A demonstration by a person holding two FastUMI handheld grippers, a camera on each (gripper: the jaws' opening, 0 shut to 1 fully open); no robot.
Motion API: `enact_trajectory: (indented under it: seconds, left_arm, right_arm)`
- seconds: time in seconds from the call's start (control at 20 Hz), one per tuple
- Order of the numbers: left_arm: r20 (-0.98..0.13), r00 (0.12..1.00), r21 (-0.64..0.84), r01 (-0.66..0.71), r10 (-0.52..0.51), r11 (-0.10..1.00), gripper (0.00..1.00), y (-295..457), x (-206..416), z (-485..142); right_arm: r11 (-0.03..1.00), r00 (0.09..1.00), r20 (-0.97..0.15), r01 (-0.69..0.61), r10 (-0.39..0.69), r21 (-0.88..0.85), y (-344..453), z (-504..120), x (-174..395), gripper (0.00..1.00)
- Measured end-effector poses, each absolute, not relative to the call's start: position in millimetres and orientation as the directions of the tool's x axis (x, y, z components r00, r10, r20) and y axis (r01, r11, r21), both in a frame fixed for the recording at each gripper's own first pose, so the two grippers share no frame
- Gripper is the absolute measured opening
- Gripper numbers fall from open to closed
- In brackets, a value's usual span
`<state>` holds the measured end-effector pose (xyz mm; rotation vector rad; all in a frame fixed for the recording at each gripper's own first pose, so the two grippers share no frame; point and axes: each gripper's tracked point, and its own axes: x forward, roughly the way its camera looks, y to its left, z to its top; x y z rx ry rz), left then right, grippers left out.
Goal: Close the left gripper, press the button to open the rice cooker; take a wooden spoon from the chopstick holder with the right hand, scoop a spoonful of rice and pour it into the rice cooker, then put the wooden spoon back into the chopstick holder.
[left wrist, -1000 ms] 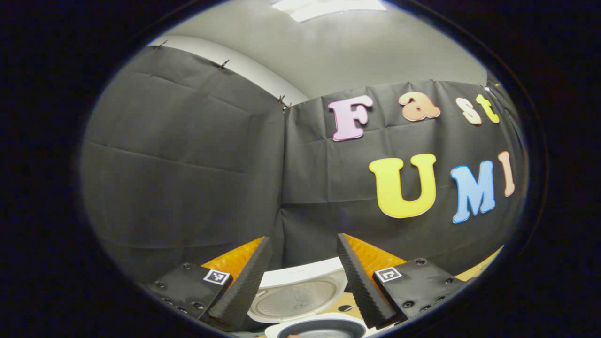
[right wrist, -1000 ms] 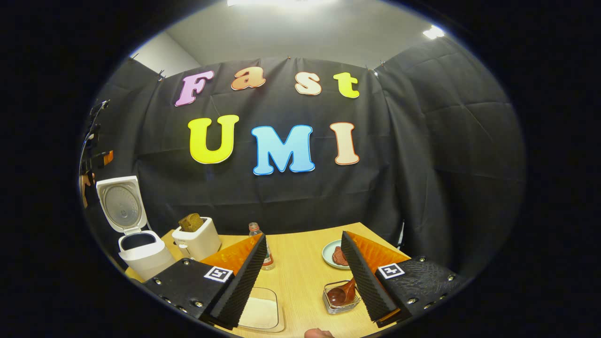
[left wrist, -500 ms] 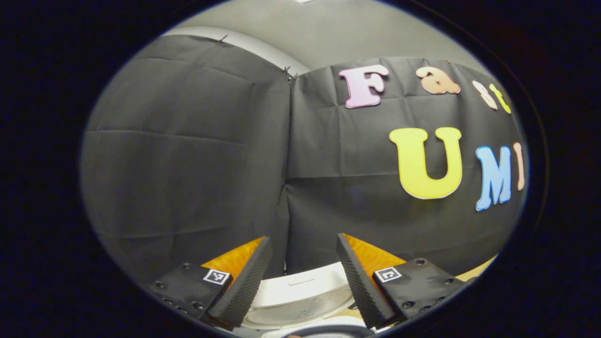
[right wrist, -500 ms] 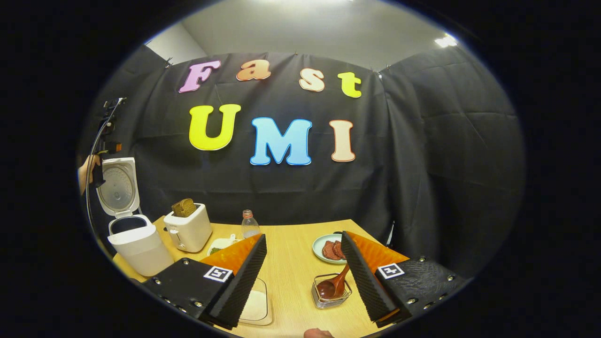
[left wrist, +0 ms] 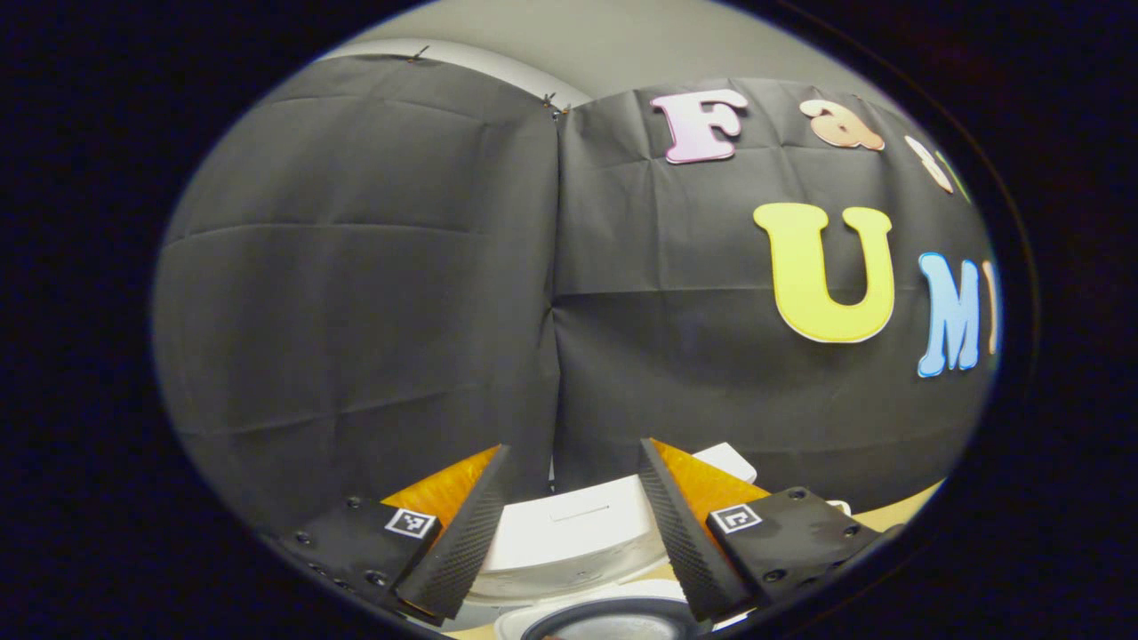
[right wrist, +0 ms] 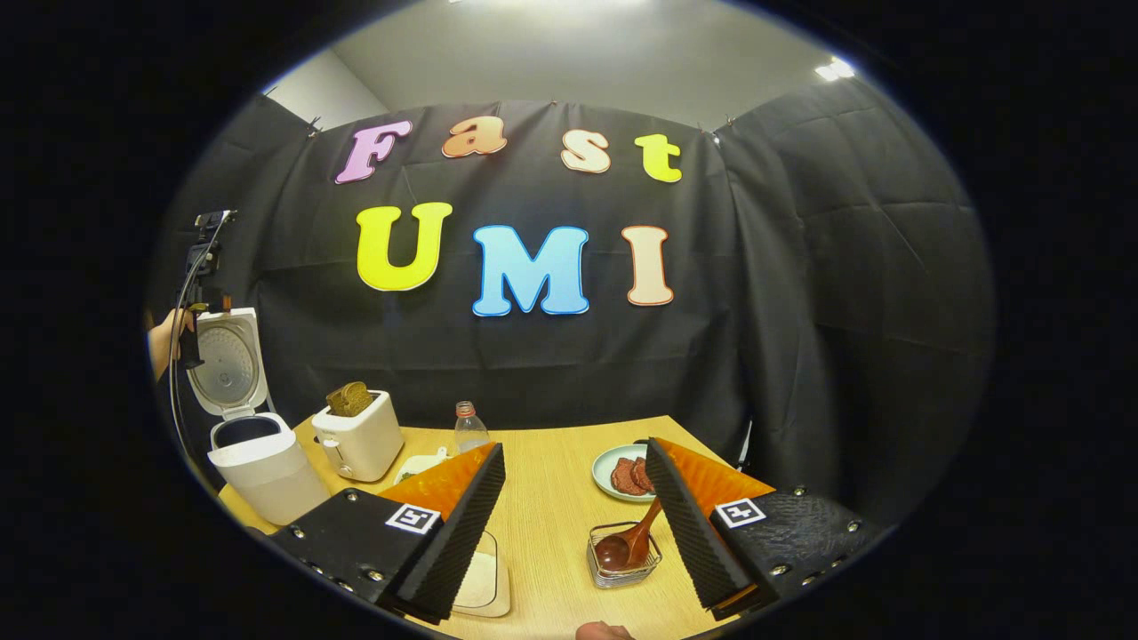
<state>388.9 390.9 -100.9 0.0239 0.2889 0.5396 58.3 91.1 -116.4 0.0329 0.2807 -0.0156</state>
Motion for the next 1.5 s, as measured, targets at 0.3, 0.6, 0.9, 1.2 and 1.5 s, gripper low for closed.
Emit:
enact_trajectory:
  seconds: [0.3,0.6,0.9,1.2,1.5]
  left_arm:
    - [-0.289,0.812,0.084,-0.506,0.507,0.858,0.97,357.7,364.4,-103.4]
    - [-0.312,0.804,0.075,-0.510,0.506,0.857,0.97,320.7,337.8,-112.1]
    - [-0.354,0.793,0.055,-0.512,0.496,0.857,0.97,288.3,313.0,-127.4]
    - [-0.398,0.782,0.048,-0.505,0.480,0.862,0.97,258.5,292.7,-148.5]
    - [-0.459,0.757,0.060,-0.495,0.465,0.867,0.98,229.3,270.0,-181.0]
  right_arm:
    - [0.998,0.961,-0.278,0.020,-0.004,0.053,62.6,-115.1,55.9,0.97]
    - [0.998,0.955,-0.296,0.034,-0.015,0.061,31.2,-125.6,57.6,0.97]
    - [0.998,0.958,-0.285,0.022,-0.003,0.064,6.6,-119.0,59.6,0.97]
    - [0.998,0.967,-0.252,-0.010,0.024,0.056,-0.5,-109.7,64.3,0.96]
    - [0.998,0.969,-0.245,-0.033,0.043,0.045,-9.4,-109.4,64.4,0.97]
